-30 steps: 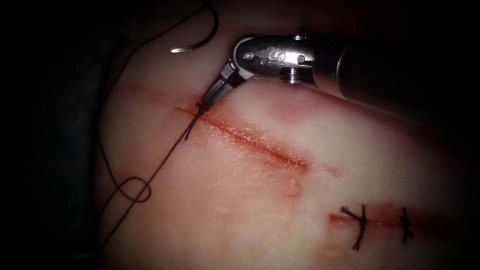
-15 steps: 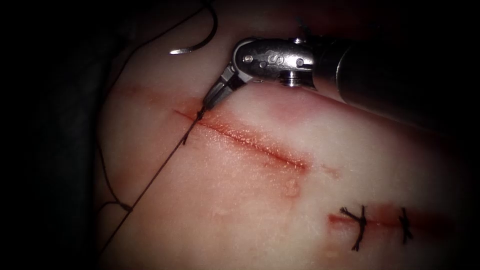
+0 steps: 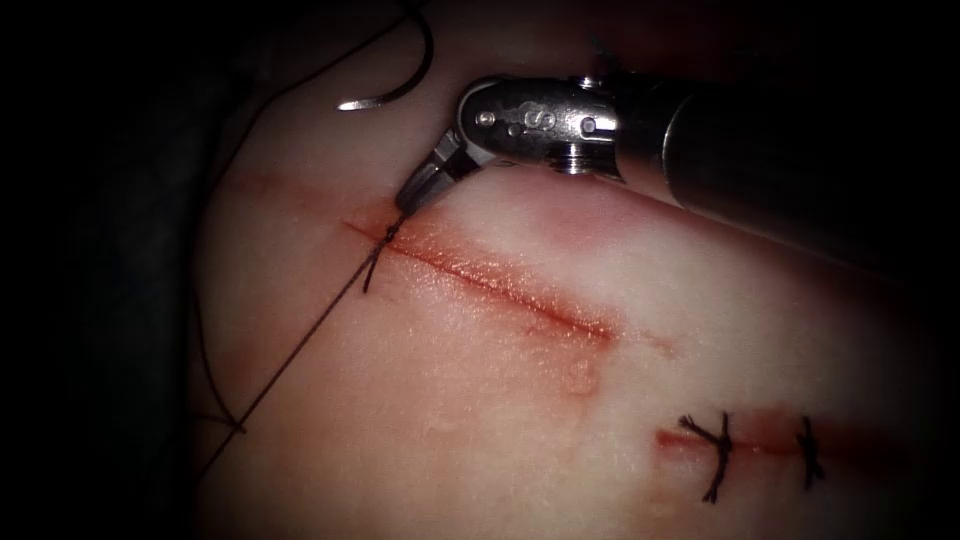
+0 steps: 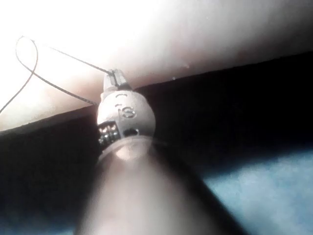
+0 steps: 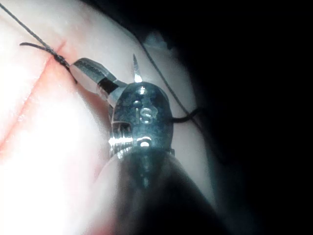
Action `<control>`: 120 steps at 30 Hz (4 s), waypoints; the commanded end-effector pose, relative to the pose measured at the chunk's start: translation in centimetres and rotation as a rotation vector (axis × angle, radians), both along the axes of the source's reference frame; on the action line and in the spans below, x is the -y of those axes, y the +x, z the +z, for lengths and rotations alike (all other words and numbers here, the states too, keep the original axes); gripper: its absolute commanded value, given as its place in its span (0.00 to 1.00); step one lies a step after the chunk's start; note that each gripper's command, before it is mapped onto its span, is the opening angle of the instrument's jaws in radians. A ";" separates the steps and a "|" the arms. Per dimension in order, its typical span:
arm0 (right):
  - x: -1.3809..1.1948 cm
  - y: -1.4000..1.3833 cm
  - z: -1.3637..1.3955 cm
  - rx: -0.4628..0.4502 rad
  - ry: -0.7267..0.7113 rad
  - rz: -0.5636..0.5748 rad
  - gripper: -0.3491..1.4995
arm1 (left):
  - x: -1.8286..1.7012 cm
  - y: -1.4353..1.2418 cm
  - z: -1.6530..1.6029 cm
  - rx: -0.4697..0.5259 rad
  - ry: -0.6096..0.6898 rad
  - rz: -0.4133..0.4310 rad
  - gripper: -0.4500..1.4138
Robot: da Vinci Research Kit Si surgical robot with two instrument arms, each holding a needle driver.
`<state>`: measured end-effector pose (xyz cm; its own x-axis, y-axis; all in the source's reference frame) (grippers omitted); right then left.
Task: Wound Closure
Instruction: Move the left tool down and the right tool up to tighten the knot, then loop the suture once counter-clockwise around the right tool, then with the right tool grab the suture end.
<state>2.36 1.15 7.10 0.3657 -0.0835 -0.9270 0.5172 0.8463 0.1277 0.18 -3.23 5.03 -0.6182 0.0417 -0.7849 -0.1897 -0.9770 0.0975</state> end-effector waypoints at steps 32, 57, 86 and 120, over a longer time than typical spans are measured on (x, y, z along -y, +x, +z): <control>0.13 0.08 -0.16 -0.076 0.030 0.277 0.83 | -0.68 -0.30 -0.50 0.043 -0.051 -0.026 0.05; 0.59 -0.08 -0.61 -0.183 -0.116 0.720 0.00 | -2.59 -1.23 -1.24 0.073 -0.232 0.035 0.05; 0.99 0.10 -0.71 -0.502 -0.091 0.894 0.00 | -3.57 -1.72 -0.15 -0.128 -0.231 0.054 0.05; 1.26 0.35 -0.71 -0.205 0.609 1.696 0.37 | -2.94 -2.07 0.20 -0.125 -0.266 0.118 0.05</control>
<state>2.66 -0.14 6.36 -0.4242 0.5419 -0.7255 -0.7179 0.2871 0.6342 -1.85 -0.36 5.20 -0.6993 -0.2311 -0.6765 -0.0451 -0.9301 0.3644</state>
